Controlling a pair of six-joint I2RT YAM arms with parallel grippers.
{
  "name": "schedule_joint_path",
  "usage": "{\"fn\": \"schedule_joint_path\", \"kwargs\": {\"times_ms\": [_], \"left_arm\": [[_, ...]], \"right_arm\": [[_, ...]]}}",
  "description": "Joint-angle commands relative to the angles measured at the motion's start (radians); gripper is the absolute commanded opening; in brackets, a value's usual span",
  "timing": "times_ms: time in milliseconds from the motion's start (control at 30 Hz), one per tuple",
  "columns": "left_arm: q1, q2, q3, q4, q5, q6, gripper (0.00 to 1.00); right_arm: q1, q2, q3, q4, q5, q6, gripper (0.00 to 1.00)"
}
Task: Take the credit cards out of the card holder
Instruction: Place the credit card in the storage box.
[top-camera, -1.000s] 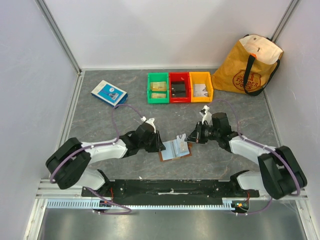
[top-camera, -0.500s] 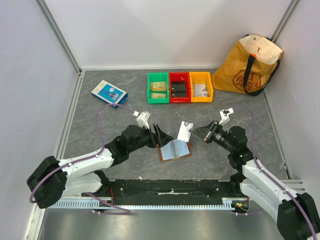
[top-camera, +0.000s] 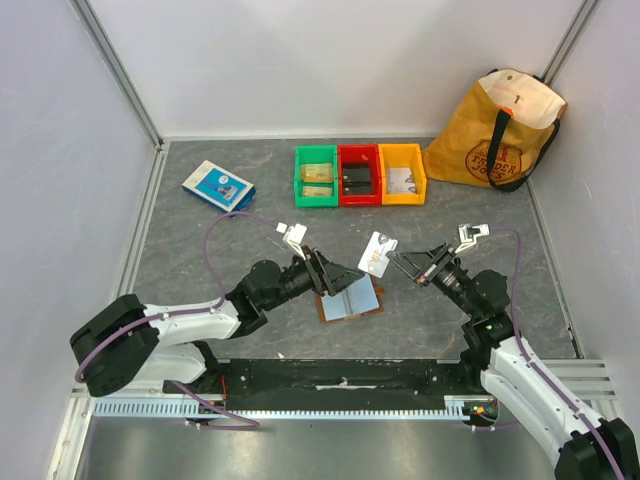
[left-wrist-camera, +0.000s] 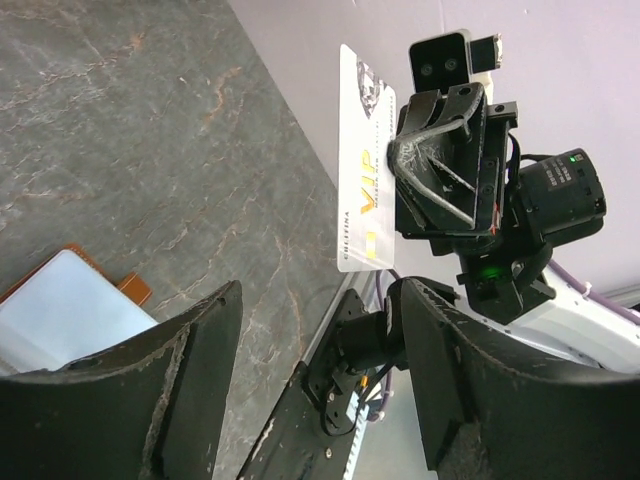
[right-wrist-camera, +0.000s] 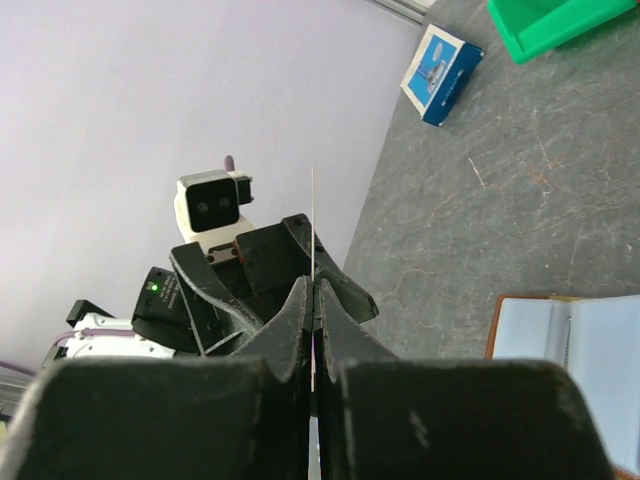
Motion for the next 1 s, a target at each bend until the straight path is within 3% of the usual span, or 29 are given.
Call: {"fn": "schedule_joint_path", "kwargs": {"times_ms": [0, 233, 433, 533, 633, 700, 800, 967], "left_arm": [[-0.012, 0.054, 0.045, 0.158, 0.014, -0.037, 0.7], [-0.012, 0.108, 0.067, 0.22, -0.01, -0.028, 0.58], [-0.012, 0.127, 0.081, 0.244, -0.003, -0.037, 0.27], [-0.011, 0.111, 0.062, 0.254, -0.012, -0.034, 0.03], [0.006, 0.058, 0.033, 0.194, -0.009, -0.004, 0.02], [0.044, 0.003, 0.031, 0.067, 0.049, 0.028, 0.02], [0.145, -0.08, 0.042, -0.12, 0.199, 0.107, 0.02], [0.281, -0.223, 0.082, -0.415, 0.431, 0.243, 0.02]], "right_arm": [[0.007, -0.025, -0.022, 0.072, 0.015, 0.044, 0.0], [0.013, -0.025, -0.03, 0.083, -0.001, 0.044, 0.0], [0.015, -0.028, -0.039, 0.098, -0.01, 0.047, 0.0], [0.015, -0.019, -0.039, 0.1, -0.018, 0.032, 0.0], [0.013, -0.002, -0.019, 0.077, -0.05, -0.014, 0.14], [0.012, 0.014, 0.025, 0.025, -0.086, -0.078, 0.26], [0.01, 0.053, 0.102, -0.084, -0.154, -0.209, 0.45], [-0.001, 0.141, 0.208, -0.193, -0.304, -0.433, 0.64]]}}
